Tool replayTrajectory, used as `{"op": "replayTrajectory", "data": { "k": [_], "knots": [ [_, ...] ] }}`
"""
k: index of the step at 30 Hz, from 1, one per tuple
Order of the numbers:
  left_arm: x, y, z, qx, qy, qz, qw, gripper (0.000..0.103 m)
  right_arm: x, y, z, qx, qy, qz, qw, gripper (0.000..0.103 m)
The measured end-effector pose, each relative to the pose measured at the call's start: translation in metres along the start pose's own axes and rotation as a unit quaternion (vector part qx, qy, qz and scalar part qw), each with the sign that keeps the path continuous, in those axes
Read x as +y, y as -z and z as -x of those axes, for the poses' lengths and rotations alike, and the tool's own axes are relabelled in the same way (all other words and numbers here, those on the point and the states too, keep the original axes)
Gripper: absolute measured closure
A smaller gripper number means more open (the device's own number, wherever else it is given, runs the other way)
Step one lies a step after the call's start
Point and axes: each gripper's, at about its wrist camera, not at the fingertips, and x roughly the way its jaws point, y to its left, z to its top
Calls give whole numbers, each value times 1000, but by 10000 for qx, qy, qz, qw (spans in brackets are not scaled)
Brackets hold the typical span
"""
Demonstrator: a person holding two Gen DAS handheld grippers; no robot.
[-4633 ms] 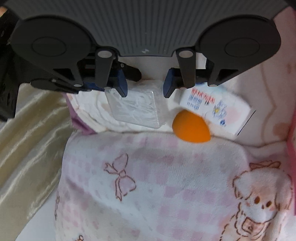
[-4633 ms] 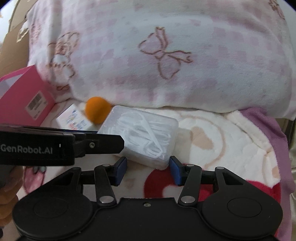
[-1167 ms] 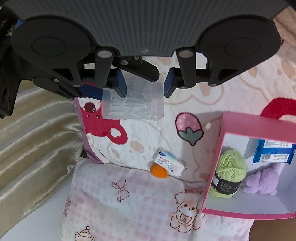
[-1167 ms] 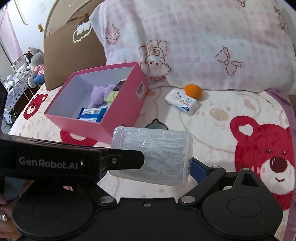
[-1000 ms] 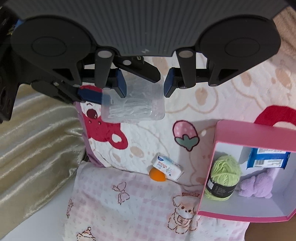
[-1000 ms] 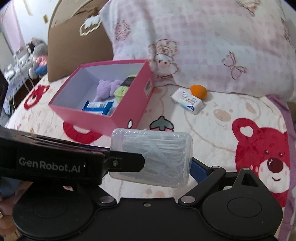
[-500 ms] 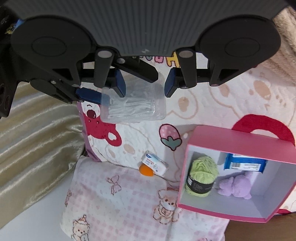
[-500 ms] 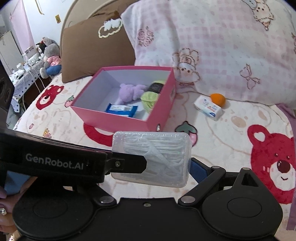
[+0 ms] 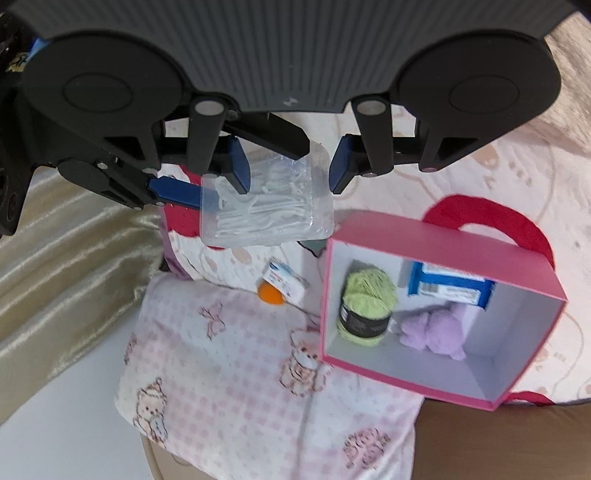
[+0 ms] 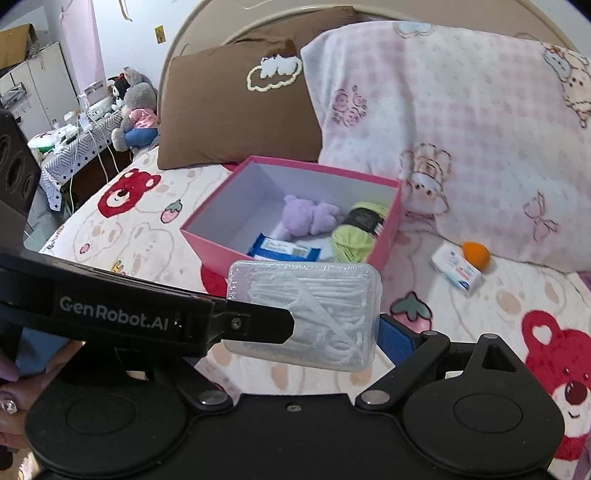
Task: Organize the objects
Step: 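Carry the floss-pick box with the right gripper over the pink box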
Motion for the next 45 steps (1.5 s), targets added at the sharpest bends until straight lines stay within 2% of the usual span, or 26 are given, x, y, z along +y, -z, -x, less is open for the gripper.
{"op": "replayTrajectory", "data": {
  "k": [8,12,17,20,22,27,30,35,45],
  "knots": [
    [21,-33,14,-341,2,286,9990,55,13,-38,-11,-199,-94,90,9997,8],
    [33,-51,18,-475,43,434,9979,55,19,-53,-18,-346,-115,322,9988,8],
    [49,-70,12,-640,-21,578,9963,55,22,-70,-37,-303,-168,484,9982,8],
    [56,-80,5,-857,-58,410,9955,54,22,-78,-51,-388,-96,526,9978,8],
    [61,-85,-5,-997,-117,386,9942,54,17,-83,-63,-550,-62,306,9980,8],
    [75,-101,-29,-948,-171,440,9944,55,9,-94,-91,-545,89,265,9981,9],
    [82,-111,-42,-921,-285,478,9942,55,0,-98,-106,-476,16,145,9988,10],
    [101,-109,-60,-1019,-351,677,9919,54,0,-94,-128,-378,-26,204,9991,11],
    [140,-107,-87,-889,-739,828,9898,54,-2,-83,-176,-207,-485,145,9985,11]
  ]
}}
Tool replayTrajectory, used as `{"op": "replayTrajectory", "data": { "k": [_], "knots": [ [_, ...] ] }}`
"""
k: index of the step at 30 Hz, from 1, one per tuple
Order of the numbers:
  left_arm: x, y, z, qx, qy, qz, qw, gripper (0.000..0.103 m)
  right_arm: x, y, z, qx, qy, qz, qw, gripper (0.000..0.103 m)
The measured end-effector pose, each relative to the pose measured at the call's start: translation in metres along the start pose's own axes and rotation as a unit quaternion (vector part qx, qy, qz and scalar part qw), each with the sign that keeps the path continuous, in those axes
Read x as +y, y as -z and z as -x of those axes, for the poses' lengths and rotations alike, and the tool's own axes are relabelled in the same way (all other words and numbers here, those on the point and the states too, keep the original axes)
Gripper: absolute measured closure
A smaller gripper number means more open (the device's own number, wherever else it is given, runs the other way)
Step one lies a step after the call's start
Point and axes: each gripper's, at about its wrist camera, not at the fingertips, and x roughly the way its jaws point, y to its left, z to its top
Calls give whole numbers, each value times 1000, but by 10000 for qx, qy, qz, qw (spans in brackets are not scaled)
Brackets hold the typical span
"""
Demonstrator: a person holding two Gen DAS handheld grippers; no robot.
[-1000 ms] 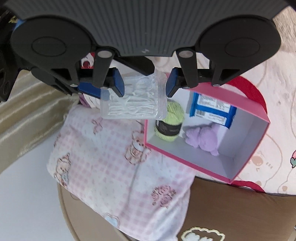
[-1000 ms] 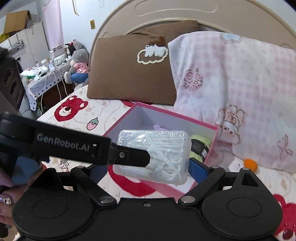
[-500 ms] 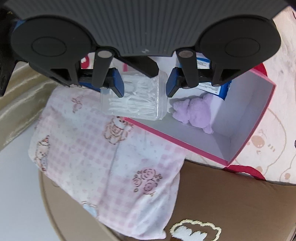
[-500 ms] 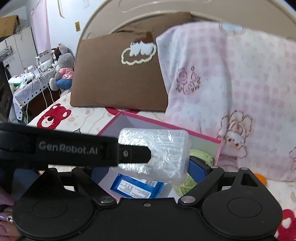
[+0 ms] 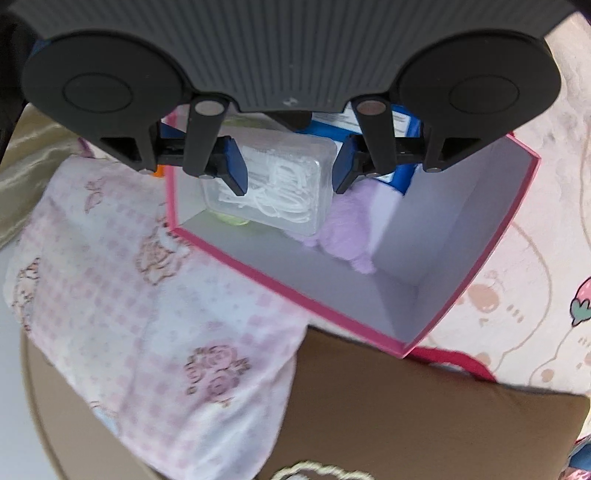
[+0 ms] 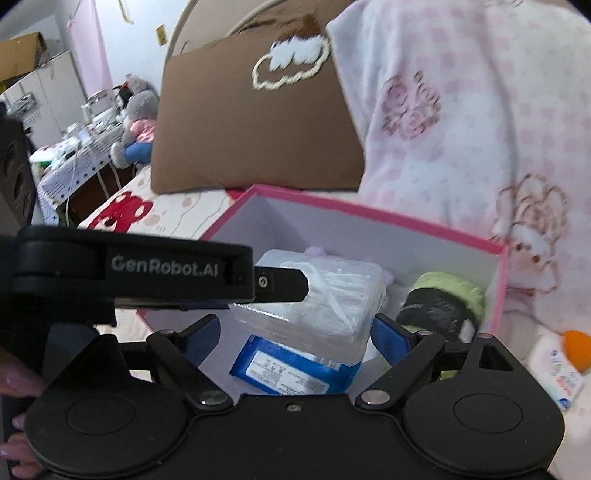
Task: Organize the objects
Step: 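Carry the floss-pick box with the right gripper over the pink box, then lower the floss-pick box onto the blue packet and open the right gripper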
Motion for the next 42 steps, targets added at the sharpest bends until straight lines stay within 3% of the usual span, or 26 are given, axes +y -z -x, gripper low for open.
{"op": "replayTrajectory", "data": {
  "k": [8,11,16,22,30,35,42],
  "knots": [
    [14,3,-30,232,-264,21,9994,54,-8,11,-31,228,-137,73,9996,11],
    [9,3,-37,209,-330,-235,9990,55,-14,12,-38,271,-146,64,9995,13],
    [-4,6,-47,239,-636,-899,9936,55,-32,13,-49,535,-323,-239,9978,26],
    [5,4,-58,254,-576,-789,9949,57,-39,17,-54,651,-137,-193,9976,45],
    [5,3,-67,320,-691,-775,9941,57,-43,18,-61,778,-82,-303,9965,48],
    [-1,3,-69,218,-759,-1043,9914,57,-44,20,-59,709,1,-302,9970,57],
    [7,0,-69,348,-648,-779,9942,58,-40,21,-61,751,154,-204,9968,59]
  ]
}}
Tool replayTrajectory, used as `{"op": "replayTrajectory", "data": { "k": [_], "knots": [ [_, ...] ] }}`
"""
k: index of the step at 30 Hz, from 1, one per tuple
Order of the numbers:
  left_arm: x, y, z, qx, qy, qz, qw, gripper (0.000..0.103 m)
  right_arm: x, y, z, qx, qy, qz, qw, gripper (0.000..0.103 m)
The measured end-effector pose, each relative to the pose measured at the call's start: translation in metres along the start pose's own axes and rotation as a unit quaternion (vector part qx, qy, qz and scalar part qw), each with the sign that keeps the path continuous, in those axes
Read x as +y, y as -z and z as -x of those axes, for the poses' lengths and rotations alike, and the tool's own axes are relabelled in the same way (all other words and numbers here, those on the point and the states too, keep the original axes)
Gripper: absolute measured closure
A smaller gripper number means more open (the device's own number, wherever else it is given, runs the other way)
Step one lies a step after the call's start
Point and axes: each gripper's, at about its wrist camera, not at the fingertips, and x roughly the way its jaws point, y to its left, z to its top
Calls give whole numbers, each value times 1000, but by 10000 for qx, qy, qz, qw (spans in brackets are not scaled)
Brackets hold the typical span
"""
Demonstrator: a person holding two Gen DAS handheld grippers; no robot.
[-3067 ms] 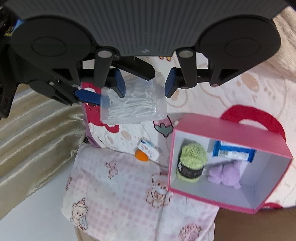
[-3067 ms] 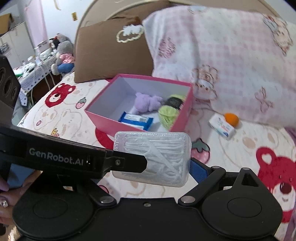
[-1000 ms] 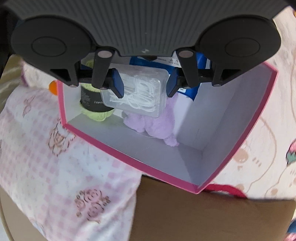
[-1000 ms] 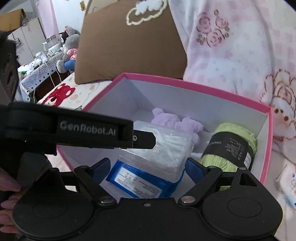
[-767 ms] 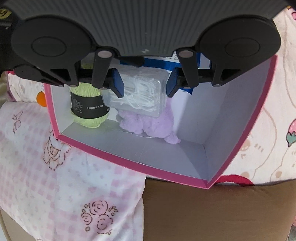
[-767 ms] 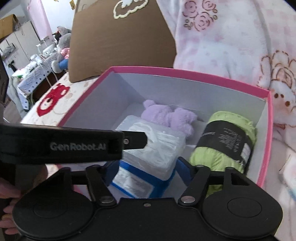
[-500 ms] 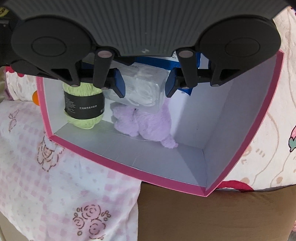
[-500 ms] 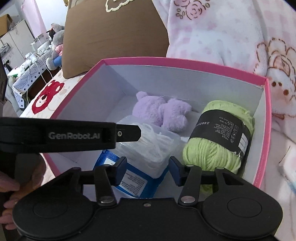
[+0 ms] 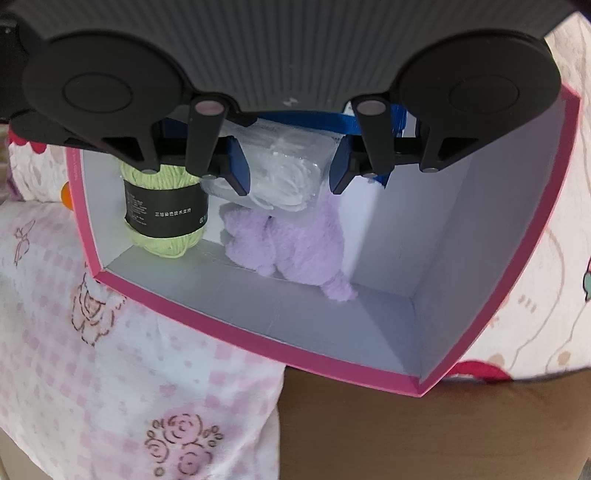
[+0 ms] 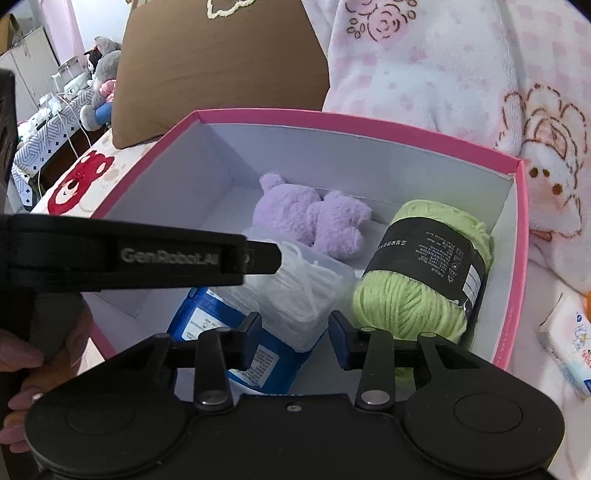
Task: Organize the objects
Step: 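Lower the floss-pick box onto the blue packet and open the right gripper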
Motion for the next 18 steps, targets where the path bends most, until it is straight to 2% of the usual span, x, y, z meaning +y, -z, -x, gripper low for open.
{"op": "replayTrajectory", "data": {
  "k": [4,6,9,14,18],
  "knots": [
    [0,2,7,-12,-41,-51,10000,59,2,-1,2,-32,17,-10,10000,61],
    [2,3,7,19,-47,56,10000,67,2,0,2,-62,66,-42,10000,63],
    [9,3,10,74,34,250,9997,71,5,2,3,-142,145,-11,9998,63],
    [15,6,7,170,64,458,9988,71,7,2,2,-98,195,60,9997,63],
    [10,6,6,127,-32,372,9992,71,4,3,2,-189,199,-102,9996,63]
  ]
}}
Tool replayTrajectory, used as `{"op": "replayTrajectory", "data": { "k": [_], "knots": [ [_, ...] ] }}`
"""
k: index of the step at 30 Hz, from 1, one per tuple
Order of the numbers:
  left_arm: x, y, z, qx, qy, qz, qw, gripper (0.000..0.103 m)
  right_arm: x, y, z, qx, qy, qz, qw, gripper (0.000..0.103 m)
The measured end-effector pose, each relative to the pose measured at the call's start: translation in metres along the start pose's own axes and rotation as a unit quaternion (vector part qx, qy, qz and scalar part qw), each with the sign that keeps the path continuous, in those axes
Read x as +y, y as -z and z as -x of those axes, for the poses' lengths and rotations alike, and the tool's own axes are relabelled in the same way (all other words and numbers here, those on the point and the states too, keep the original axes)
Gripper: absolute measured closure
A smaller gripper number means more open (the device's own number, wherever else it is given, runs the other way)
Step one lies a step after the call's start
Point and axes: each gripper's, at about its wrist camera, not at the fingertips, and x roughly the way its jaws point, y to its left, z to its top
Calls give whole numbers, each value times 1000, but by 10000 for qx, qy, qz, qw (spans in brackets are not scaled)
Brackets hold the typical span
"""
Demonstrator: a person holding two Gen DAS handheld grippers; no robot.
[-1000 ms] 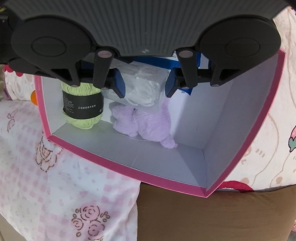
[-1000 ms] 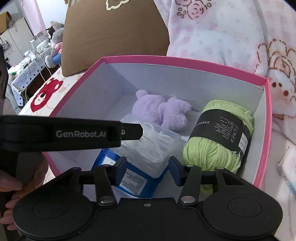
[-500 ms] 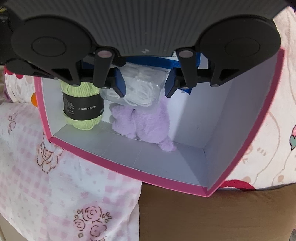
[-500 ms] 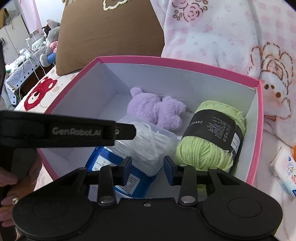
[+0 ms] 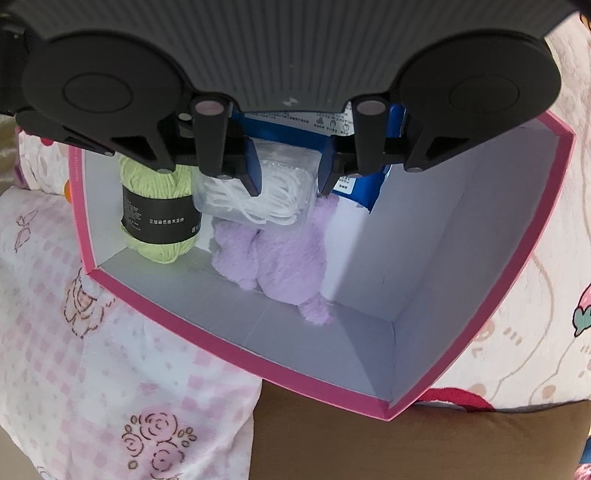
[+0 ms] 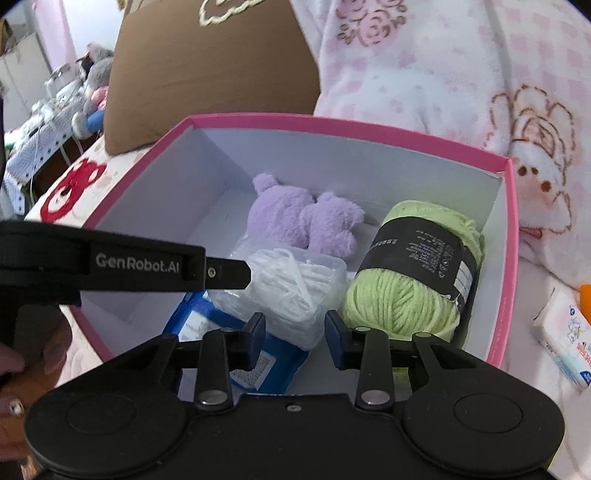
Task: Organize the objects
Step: 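Lower the floss-pick box onto the blue packet and open the right gripper, then raise the right tool out of the box and move toward the tissue packet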
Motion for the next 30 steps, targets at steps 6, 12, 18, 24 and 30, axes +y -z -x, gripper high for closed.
{"op": "replayTrajectory", "data": {
  "k": [6,12,18,24,30],
  "knots": [
    [-8,1,-3,-17,-216,-274,9994,70,8,1,-2,94,184,180,9996,63],
    [-5,2,5,118,-161,47,9998,68,9,6,23,-205,51,330,9992,63],
    [-17,5,28,86,54,102,9999,62,16,9,43,-197,-74,361,9991,62],
    [-34,4,61,-52,-74,-143,9999,49,25,13,59,-176,80,441,9988,55],
    [-44,9,87,-42,-409,-402,9983,38,15,12,83,-241,245,312,9989,54]
  ]
}}
